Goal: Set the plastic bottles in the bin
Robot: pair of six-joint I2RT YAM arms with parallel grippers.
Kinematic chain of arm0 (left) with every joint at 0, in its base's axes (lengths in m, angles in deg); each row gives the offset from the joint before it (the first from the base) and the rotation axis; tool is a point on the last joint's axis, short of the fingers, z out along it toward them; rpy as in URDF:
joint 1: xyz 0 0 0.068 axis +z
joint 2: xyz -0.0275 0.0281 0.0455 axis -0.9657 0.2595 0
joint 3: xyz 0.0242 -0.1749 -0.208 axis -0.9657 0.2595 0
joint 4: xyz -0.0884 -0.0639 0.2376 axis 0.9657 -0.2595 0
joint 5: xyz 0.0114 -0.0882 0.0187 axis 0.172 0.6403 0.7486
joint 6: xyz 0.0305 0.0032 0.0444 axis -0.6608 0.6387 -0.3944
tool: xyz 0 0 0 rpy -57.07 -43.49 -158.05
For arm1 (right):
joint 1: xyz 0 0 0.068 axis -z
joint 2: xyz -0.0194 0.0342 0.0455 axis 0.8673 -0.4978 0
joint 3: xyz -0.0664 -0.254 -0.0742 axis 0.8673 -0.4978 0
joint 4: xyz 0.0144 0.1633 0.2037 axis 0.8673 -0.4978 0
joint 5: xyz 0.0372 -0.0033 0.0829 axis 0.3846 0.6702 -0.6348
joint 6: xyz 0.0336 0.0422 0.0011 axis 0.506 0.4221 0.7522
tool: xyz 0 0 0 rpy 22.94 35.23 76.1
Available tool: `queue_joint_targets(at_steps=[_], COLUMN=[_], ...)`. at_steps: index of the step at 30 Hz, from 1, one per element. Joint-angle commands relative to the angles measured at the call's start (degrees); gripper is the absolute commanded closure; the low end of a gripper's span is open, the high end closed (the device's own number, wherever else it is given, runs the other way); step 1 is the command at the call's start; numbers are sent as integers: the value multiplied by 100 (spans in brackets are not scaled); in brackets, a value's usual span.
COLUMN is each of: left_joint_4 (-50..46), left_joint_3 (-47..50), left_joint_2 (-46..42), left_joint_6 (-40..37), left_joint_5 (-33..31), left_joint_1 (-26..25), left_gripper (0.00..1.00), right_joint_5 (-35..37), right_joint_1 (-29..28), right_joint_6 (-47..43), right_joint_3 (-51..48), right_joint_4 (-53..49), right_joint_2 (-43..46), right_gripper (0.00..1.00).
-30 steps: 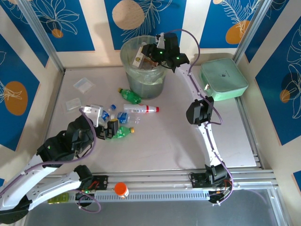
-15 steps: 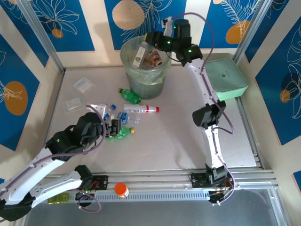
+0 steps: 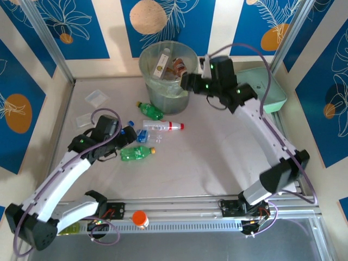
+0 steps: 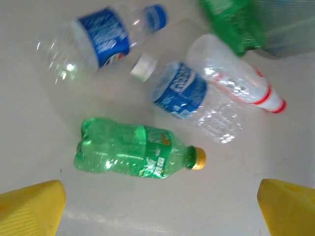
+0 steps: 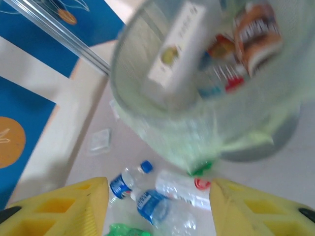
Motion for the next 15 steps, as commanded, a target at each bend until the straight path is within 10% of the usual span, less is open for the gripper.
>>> queue_joint_targets(at_steps=[1,15], left_joint_4=[-342,332], left_joint_3=[235,785], left_joint_2=[201,952], left_joint_6=[1588,3982], left_joint_5=[439,-314], left_joint_1=[180,209], left_gripper=[1,1], right_joint_5=[656,1137], right_joint_1=[-125,-1280], right_joint_6=[181,131], right_joint_3=[-1086,-3795], right_joint_4=[803,1219], right_joint_2=[925,3534], right_gripper=[43,44])
